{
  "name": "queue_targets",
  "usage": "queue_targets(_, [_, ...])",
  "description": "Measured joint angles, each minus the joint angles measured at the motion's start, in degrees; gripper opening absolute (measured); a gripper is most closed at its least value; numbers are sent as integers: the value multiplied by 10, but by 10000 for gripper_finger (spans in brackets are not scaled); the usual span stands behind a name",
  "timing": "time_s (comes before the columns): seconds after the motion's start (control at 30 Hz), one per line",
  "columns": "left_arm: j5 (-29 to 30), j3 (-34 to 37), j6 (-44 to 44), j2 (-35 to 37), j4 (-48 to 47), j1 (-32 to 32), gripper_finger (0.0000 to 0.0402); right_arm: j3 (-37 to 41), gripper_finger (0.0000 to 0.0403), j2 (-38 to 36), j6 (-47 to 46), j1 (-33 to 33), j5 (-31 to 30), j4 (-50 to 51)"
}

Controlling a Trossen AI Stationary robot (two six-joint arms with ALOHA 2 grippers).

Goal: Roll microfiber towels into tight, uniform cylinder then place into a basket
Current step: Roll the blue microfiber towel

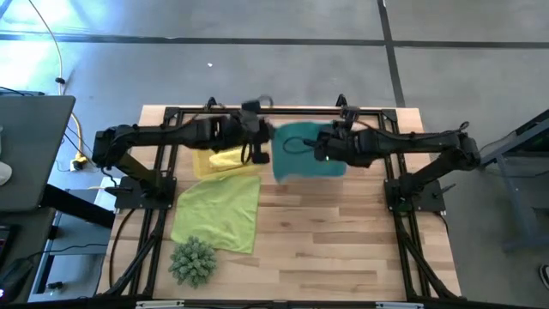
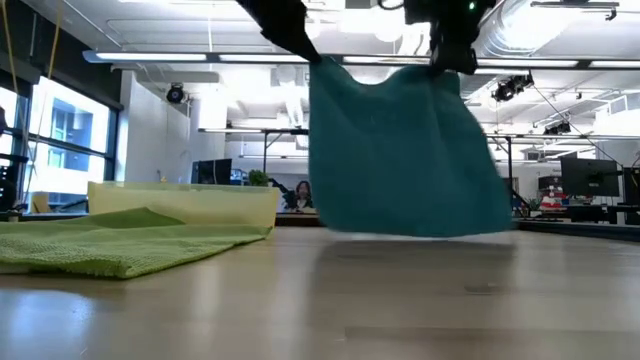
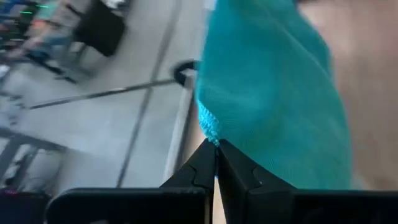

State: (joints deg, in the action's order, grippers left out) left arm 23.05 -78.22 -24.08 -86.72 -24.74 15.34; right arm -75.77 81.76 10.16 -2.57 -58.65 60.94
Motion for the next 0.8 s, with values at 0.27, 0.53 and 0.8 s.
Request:
queue_targets(0.27, [-63,0,53,0,45,37,1,0,0,0,8,-53,-27,21])
queue_targets(0.53, [-153,1,142,-79,-69,-44,1,99,0,0,-203,37,122,74])
queue_targets(0.8, [-167,1,154,-166,-37,-163,0,183,0,1,-374,193,246,35])
